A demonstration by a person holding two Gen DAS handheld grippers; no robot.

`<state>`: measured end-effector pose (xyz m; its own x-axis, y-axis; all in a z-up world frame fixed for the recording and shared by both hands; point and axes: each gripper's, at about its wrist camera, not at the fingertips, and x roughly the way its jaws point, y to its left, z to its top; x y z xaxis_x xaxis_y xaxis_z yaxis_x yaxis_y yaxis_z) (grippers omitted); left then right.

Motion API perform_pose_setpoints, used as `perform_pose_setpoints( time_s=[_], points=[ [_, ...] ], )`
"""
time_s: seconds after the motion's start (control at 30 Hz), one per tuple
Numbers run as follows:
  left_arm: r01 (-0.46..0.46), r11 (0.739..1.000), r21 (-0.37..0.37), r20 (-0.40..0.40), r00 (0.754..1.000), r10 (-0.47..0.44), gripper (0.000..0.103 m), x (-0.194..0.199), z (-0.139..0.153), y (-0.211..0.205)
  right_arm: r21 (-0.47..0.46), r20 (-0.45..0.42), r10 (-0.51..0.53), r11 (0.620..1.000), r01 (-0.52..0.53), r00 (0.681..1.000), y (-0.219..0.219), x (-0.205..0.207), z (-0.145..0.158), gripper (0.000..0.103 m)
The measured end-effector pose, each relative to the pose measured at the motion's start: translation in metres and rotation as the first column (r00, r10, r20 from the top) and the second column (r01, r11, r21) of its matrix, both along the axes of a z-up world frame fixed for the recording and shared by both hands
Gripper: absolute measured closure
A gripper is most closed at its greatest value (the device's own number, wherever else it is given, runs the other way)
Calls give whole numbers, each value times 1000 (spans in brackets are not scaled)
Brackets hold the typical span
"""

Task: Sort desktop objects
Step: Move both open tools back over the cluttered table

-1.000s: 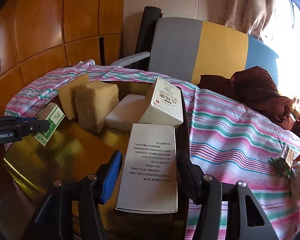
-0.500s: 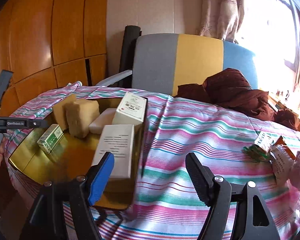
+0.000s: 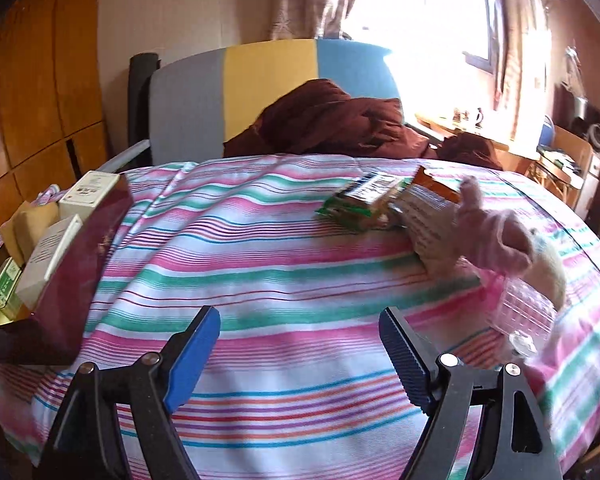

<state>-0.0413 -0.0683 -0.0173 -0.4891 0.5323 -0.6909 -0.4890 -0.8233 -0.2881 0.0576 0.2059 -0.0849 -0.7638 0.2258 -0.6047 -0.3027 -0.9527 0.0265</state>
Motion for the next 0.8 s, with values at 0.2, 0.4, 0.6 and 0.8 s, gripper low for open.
perform_pose_setpoints(
  time_s=[0.2,0.4,0.6,0.8],
  points=[
    [171,985,40,41,984,-172,41,13,5,74,-28,-22,-127,992,126,992,47,37,-9,18],
    [343,935,89,170,920,-354,41,14,4,164,-10,-55,-134,991,133,990,63,56,-10,17],
    [454,870,191,301,817,-492,40,12,-2,251,47,-106,-122,991,127,987,70,78,-9,12],
    [453,856,251,420,745,-518,23,5,-22,316,29,-118,-161,986,165,980,85,86,-16,11]
  ],
)
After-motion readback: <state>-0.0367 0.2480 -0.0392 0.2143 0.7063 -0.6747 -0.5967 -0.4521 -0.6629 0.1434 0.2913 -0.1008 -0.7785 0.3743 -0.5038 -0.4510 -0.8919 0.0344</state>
